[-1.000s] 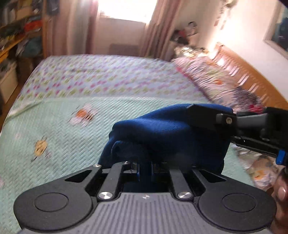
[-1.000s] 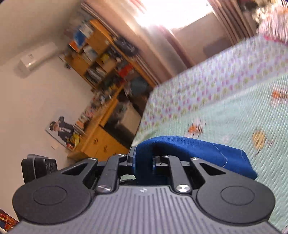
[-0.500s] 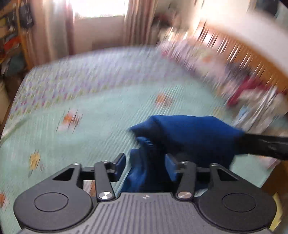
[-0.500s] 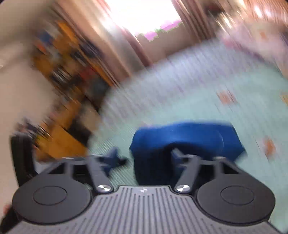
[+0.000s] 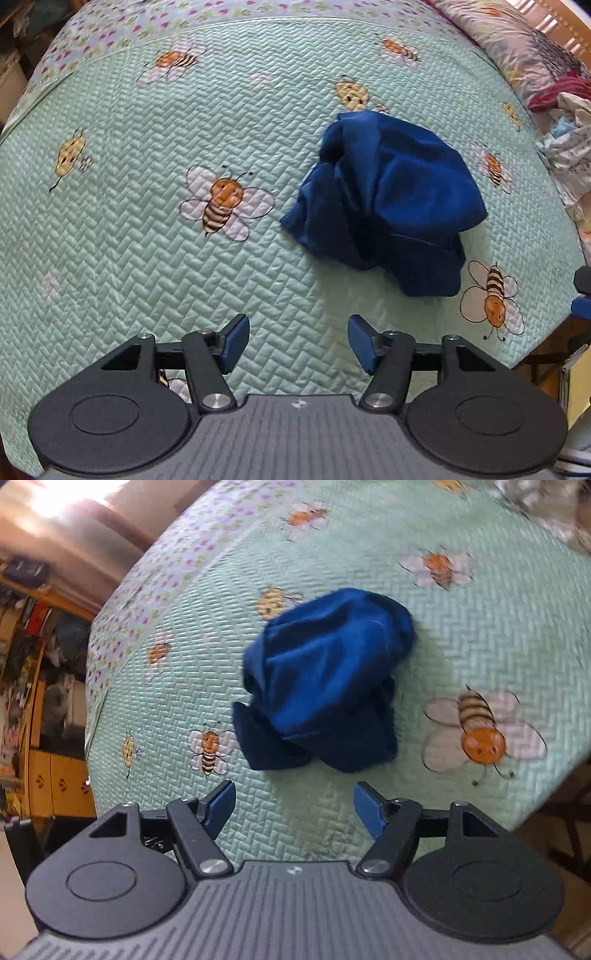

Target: Fold clothes

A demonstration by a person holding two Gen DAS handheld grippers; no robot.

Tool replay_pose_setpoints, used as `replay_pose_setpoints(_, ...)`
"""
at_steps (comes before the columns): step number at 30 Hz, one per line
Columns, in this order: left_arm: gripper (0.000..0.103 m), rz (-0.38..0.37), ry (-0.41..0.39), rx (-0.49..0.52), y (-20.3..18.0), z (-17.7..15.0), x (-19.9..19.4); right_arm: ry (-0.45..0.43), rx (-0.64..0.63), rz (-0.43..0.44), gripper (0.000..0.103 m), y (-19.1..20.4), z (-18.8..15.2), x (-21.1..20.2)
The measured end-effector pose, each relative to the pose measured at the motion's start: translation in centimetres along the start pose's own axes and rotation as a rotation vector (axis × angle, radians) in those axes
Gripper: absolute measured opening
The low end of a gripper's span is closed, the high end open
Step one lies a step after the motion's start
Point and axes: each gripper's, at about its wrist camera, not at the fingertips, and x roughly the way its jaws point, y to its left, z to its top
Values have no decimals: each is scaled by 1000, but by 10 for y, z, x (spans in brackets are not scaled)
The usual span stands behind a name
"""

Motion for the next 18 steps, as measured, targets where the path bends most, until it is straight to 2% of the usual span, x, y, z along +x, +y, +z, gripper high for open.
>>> replay_pose_setpoints(6, 61, 18, -30, -31, 4, 7, 9, -92, -232, -6, 72, 31, 2, 14)
replay_pose_setpoints(9, 60, 14, -56, -60, 2, 6, 14, -100, -287, 10, 72, 29, 10, 39)
replay_pose_setpoints(11, 60, 38, -74, -68, -5, 6, 21, -96, -309, 28, 72, 21, 16, 59)
replay_pose_setpoints(13, 66, 65, -110, -58, -16, 8, 39, -94, -330, 46, 72, 11, 20, 80)
replay_pose_setpoints(14, 72, 76, -133, -49, -21, 8, 50, -106, -346, 54, 72, 6, 21, 91)
replay_pose_setpoints(18, 72, 124, -215, -9, -40, 17, 119, -204, -399, 118, 72, -18, 22, 137)
